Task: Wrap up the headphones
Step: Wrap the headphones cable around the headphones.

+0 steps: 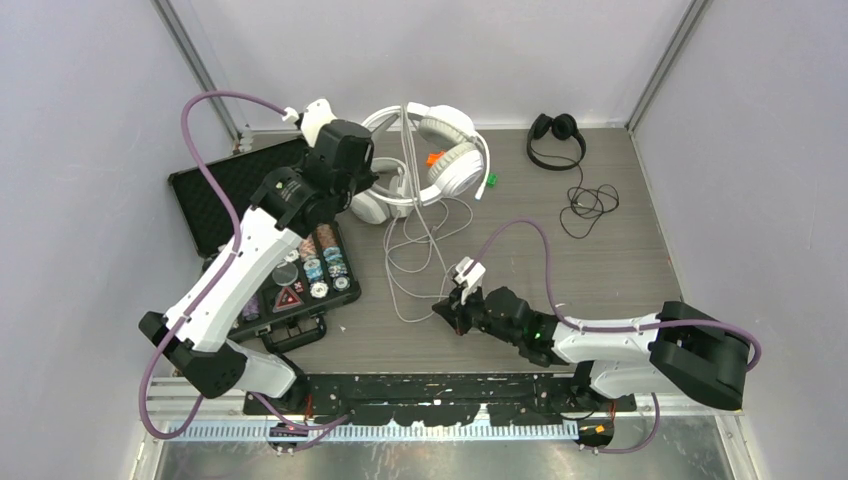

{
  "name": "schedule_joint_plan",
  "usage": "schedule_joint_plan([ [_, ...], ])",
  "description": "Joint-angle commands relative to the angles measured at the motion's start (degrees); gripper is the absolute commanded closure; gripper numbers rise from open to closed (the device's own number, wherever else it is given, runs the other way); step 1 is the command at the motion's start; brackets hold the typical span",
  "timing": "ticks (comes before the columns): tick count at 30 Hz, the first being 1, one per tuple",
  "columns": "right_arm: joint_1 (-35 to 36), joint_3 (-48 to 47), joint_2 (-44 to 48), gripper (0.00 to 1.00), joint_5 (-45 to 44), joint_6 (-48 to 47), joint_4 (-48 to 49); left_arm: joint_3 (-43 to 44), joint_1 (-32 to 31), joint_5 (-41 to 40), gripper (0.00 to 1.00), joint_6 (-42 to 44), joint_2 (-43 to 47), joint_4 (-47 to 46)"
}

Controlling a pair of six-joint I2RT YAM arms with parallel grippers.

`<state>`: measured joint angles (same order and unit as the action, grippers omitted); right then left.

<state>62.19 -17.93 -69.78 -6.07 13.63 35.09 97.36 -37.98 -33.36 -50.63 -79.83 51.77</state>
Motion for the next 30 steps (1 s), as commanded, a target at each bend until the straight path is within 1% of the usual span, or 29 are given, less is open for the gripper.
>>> schedule_joint_plan([
  [1,0.32,1.90,1.55,1.00,-4.74,3.32,5.62,4.84,1.17,-0.91,1.00,-1.25,1.88,-6.24],
  [9,0.27,2.10,4.45,1.00,-7.02,3.45,2.76,5.39,3.26,4.44,1.00,-3.37,2.01,-6.51],
  [13,-0.46,1.67,3.43,1.00,-7.73,4.31,3.39,5.27,4.36,9.02,1.00,-4.02,2.84,-6.27],
  [16,-1.83,0.60,2.71,1.00,-7.26,5.68,3.58,4.57,5.02,13.44,1.00,-2.75,4.32,-6.80],
  [18,-3.77,0.34,2.70,1.00,-5.65,7.44,4.50,3.45,5.62,15.92,1.00,-2.33,5.93,-7.10],
  [19,-5.90,0.35,2.54,1.00,-4.00,9.35,4.99,2.70,6.07,17.01,1.00,-2.78,7.13,-7.01],
  [23,-12.53,-0.30,-0.12,1.00,2.18,14.00,6.10,-0.76,9.00,22.93,1.00,-6.13,10.51,-9.10],
  [28,-13.75,-2.50,-2.63,1.00,4.16,15.73,5.58,-2.00,10.00,29.58,1.00,-6.57,11.96,-11.67],
  [30,-13.80,-3.61,-2.17,1.00,4.41,16.10,5.41,-2.67,10.23,34.95,1.00,-5.11,12.19,-14.07],
])
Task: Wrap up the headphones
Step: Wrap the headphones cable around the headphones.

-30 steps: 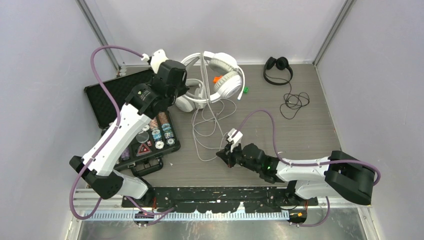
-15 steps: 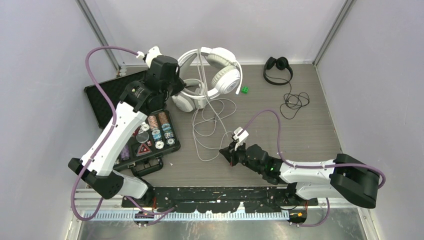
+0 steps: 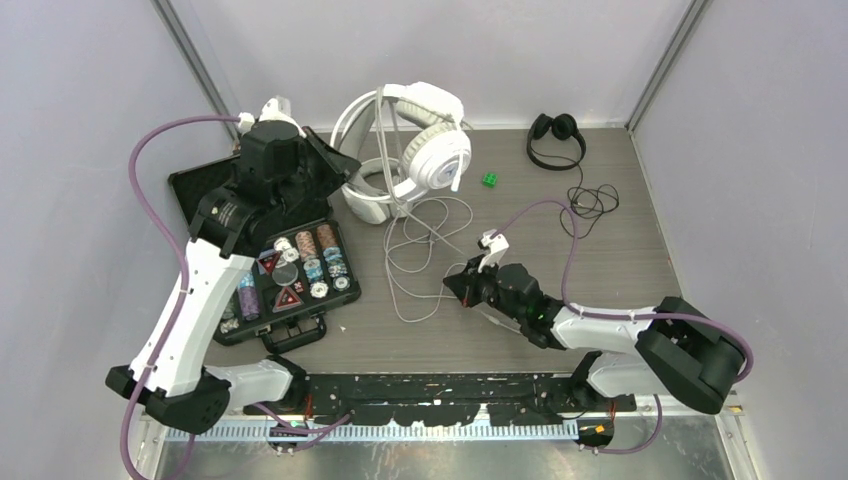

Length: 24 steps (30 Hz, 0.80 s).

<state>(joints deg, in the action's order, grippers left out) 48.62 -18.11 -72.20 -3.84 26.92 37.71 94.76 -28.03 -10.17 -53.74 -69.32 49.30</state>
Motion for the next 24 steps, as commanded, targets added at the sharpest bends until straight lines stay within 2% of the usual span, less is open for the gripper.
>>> schedule_joint_plan([
  [1,-0.40,-3.83,0.68,1.00,2.19,3.06,2.61,-0.86,0.46,15.43,1.00,-0.42,1.99,-13.51],
  [4,-1.98,-5.15,2.68,1.00,2.98,3.85,1.05,-3.95,1.02,23.59,1.00,6.51,3.20,-18.17],
  [10,-6.54,-6.06,7.76,1.00,5.22,3.28,-4.89,-3.84,5.50,33.06,1.00,14.46,2.14,-11.91],
  [13,-8.59,-6.36,10.09,1.00,5.48,2.89,-8.61,-1.55,6.40,38.75,1.00,21.02,0.55,-7.48],
  [17,-11.46,-6.46,12.13,1.00,6.28,3.06,-11.87,1.89,6.56,39.95,1.00,26.14,-1.62,-2.25],
  [24,-13.90,-7.11,14.18,1.00,6.97,4.79,-14.43,3.13,6.67,44.54,1.00,32.09,-2.88,-0.62],
])
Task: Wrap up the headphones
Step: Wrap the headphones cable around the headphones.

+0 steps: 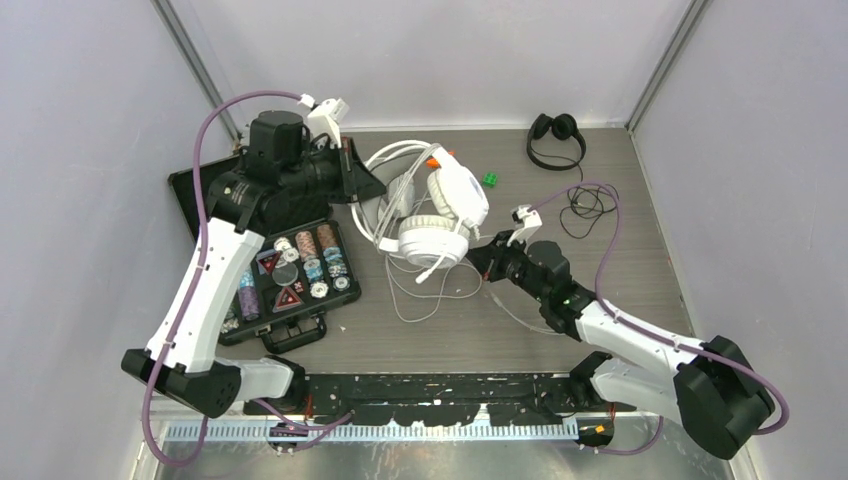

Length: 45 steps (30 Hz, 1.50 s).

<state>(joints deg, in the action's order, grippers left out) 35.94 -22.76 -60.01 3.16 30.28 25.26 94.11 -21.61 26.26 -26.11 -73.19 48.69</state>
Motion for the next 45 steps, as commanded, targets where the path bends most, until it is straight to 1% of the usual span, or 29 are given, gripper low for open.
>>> schedule_joint_plan([
  [1,-1.27,-2.86,2.26,1.00,0.19,1.44,-2.67,3.91,0.25,8.53,1.00,6.56,0.88,0.64],
  [4,-1.45,-4.69,3.19,1.00,0.89,0.94,-5.66,4.67,0.25,7.78,1.00,13.41,0.41,3.57],
  [7,-1.61,-6.88,4.49,1.00,1.77,0.54,-8.92,4.50,0.22,4.69,1.00,18.71,0.20,5.52],
  [15,-1.67,-16.59,6.18,1.00,8.06,-2.55,-22.97,-4.62,-0.50,-5.09,1.00,26.55,4.30,-0.98],
  [20,-1.68,-24.28,5.80,1.00,10.51,-4.51,-32.94,-8.32,-3.75,-12.34,1.00,34.65,6.18,-1.43],
  [27,-1.75,-32.43,1.17,1.00,16.55,-5.92,-41.80,-13.30,-9.48,-18.38,1.00,44.80,8.65,-3.90],
  [31,-1.86,-36.56,-2.24,1.00,20.67,-5.23,-45.47,-15.11,-12.79,-25.39,1.00,46.11,8.81,-5.70],
  [36,-1.90,-37.98,-2.17,1.00,21.98,-3.82,-46.46,-16.29,-13.64,-34.73,1.00,47.76,8.74,-6.08],
  [38,-1.86,-38.49,-2.05,1.00,22.50,-3.53,-46.83,-16.67,-13.73,-37.23,1.00,48.03,8.84,-6.62],
  [40,-1.87,-39.11,-2.21,1.00,23.58,-2.97,-46.96,-17.11,-13.86,-37.62,1.00,48.23,9.16,-7.30],
  [45,-1.88,-40.27,-2.97,1.00,24.09,-2.74,-46.79,-18.85,-14.40,-32.83,1.00,49.95,10.02,-8.35],
])
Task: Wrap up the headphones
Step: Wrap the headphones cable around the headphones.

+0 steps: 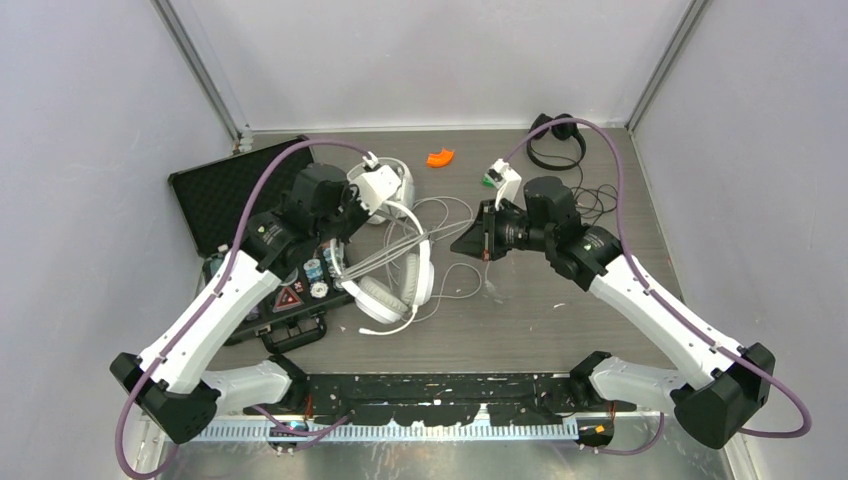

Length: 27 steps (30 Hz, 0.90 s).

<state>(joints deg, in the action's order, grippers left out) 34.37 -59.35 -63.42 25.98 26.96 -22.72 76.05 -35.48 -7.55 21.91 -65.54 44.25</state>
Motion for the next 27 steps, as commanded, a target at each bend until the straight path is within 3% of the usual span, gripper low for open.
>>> schedule_joint_plan([
  [1,-0.31,-3.86,0.26,1.00,0.94,0.43,1.14,-1.28,-0.76,1.93,1.00,2.50,2.51,-4.03],
  [14,-0.29,-6.79,-1.86,1.00,-2.98,-0.37,-0.30,-3.53,-2.11,3.09,1.00,2.85,2.38,-6.20],
  [19,-0.33,-8.91,-3.46,1.00,1.40,3.20,0.66,-3.54,-2.45,-1.76,1.00,0.29,1.22,-7.48],
  [27,-0.14,-9.27,-5.91,1.00,7.15,14.51,10.54,-0.17,-5.43,-12.69,1.00,-5.26,-3.55,-6.71],
])
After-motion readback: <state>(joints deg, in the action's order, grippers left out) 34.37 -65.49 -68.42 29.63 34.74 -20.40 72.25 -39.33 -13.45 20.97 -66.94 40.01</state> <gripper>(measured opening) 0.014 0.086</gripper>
